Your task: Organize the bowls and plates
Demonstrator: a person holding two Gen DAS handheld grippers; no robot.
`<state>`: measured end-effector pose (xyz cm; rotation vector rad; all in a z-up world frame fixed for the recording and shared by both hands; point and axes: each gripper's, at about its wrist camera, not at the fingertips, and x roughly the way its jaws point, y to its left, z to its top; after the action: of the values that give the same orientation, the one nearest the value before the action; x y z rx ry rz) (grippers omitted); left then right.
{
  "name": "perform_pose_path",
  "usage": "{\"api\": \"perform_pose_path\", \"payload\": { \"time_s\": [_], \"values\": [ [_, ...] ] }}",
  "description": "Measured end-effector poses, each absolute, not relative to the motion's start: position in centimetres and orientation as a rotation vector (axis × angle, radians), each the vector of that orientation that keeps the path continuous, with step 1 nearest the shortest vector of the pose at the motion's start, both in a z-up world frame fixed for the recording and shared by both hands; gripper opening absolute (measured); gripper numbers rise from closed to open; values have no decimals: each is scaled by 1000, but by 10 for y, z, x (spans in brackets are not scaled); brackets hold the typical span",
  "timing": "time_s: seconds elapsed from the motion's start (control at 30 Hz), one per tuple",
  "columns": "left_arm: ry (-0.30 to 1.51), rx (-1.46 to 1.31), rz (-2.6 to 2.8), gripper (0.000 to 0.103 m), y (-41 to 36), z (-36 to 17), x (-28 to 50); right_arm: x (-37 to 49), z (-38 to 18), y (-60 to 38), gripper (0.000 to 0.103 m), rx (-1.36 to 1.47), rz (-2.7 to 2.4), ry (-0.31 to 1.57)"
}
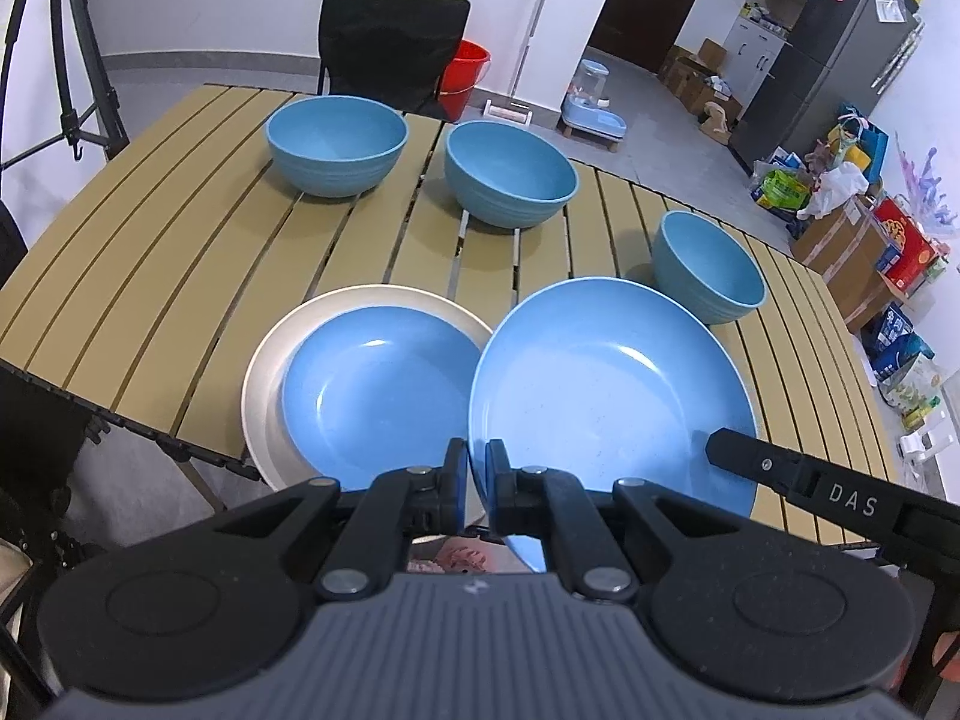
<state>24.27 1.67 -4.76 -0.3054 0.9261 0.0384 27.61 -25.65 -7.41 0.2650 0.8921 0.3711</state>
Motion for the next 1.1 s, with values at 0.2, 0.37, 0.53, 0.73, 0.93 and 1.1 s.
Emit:
{"api": "perform_pose_path", "payload": {
  "time_s": [0.2, 0.37, 0.53, 0.73, 0.93, 1.1],
  "values": [
    [934, -323, 50, 6, 31, -54, 247, 284, -81, -240, 6, 251, 378, 910],
    [938, -331, 62, 6, 43, -60, 252, 291, -87, -227, 6, 242, 385, 923],
    [945, -339, 69, 6, 55, -66, 259, 299, -92, -216, 6, 238, 391, 936],
    [960, -361, 84, 6, 71, -77, 268, 309, -101, -201, 6, 228, 401, 955],
    [978, -377, 96, 6, 85, -89, 277, 319, -112, -185, 6, 207, 405, 980],
    [986, -387, 105, 6, 94, -96, 284, 325, -120, -175, 6, 188, 409, 997]
  ]
}}
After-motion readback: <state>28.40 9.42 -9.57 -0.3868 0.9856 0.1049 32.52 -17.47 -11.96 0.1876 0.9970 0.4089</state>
